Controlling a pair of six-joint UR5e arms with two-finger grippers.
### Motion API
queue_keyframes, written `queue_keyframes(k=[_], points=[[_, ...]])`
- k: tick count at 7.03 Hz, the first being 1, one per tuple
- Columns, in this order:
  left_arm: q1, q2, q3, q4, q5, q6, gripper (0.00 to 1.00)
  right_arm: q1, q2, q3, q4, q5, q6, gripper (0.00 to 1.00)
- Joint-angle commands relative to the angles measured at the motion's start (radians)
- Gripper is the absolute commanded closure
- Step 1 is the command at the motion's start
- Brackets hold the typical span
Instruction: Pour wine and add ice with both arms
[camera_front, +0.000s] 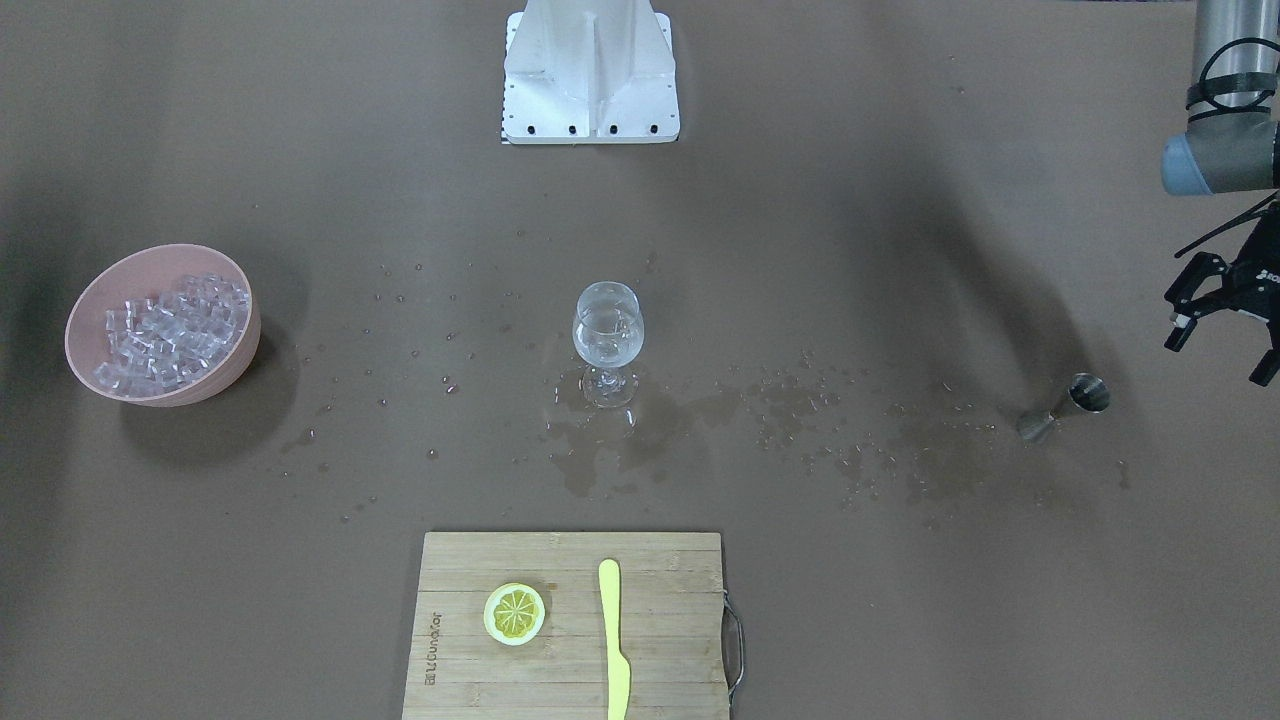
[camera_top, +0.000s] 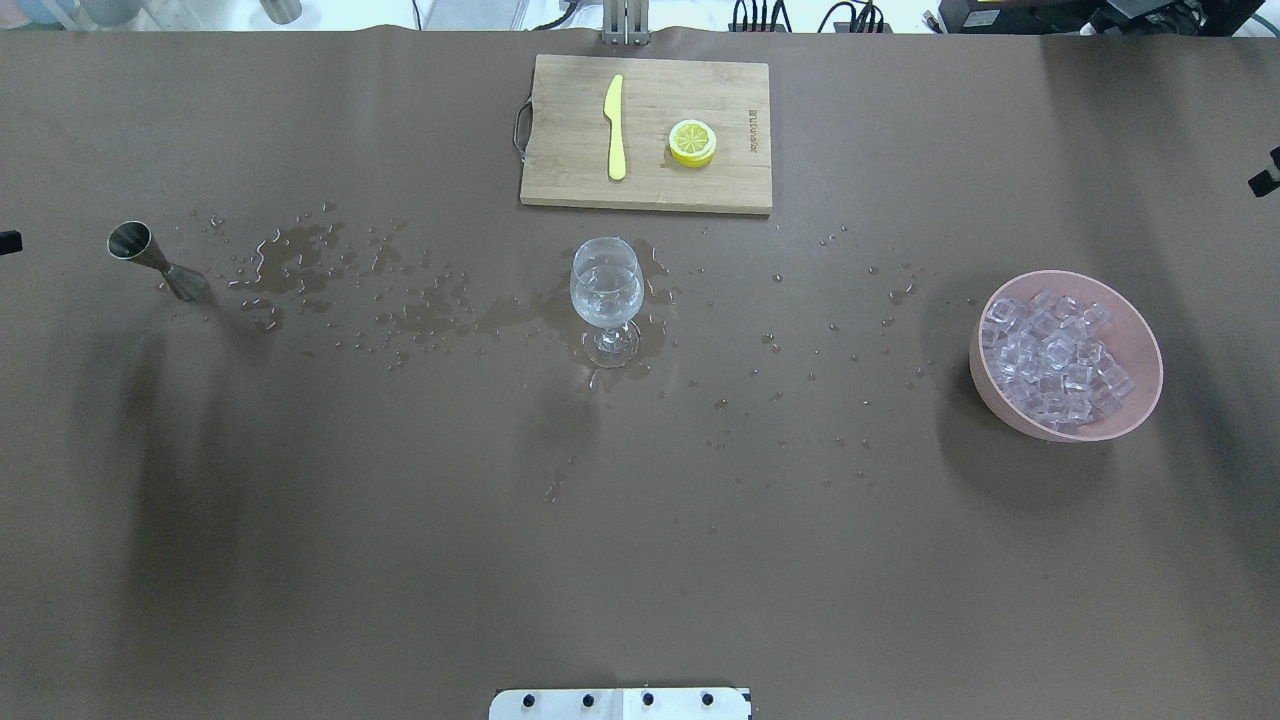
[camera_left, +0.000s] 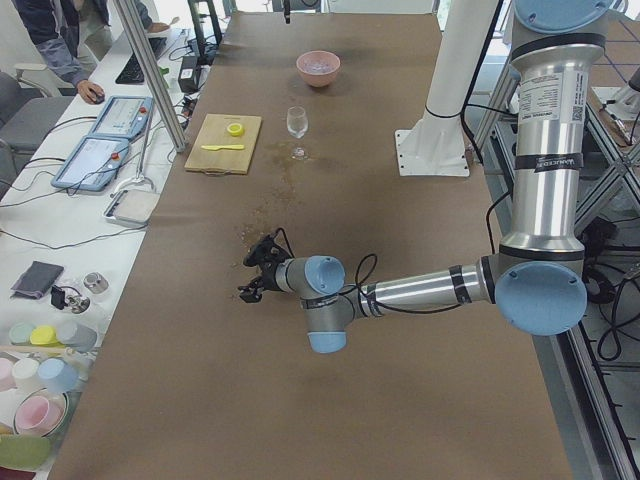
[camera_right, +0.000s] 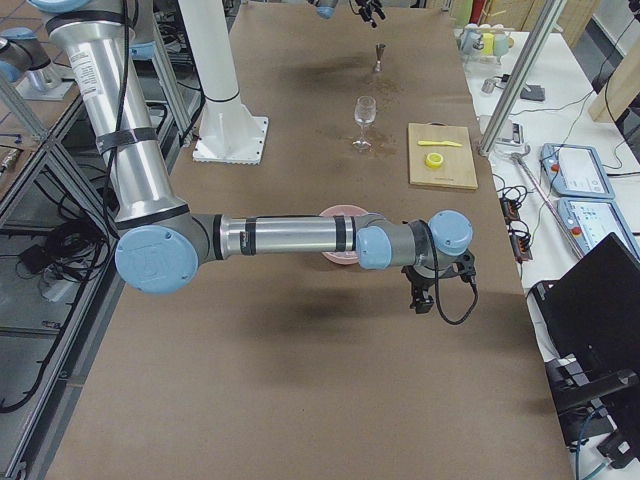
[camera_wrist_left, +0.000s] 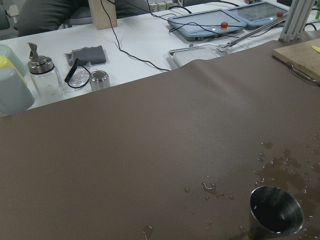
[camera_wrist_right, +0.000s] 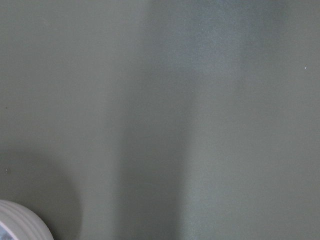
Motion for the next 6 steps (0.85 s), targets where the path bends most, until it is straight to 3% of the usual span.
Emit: queue_keyframes(k=[1, 3, 4, 6], points=[[0.007, 0.000, 0.012, -0.014, 0.034, -0.001, 0.02, -0.004, 0.000, 0.000, 0.000, 0.000, 0.000, 0.00], [0.039, -0.012, 0.012, -0.014, 0.060, -0.051, 0.02, -0.009, 0.000, -0.002, 0.000, 0.000, 0.000, 0.00], [0.074, -0.014, 0.015, -0.042, 0.127, -0.088, 0.03, -0.009, 0.000, -0.002, 0.000, 0.000, 0.000, 0.00], [0.089, -0.003, 0.061, -0.152, 0.129, -0.103, 0.02, -0.021, 0.002, -0.011, 0.000, 0.000, 0.000, 0.00]])
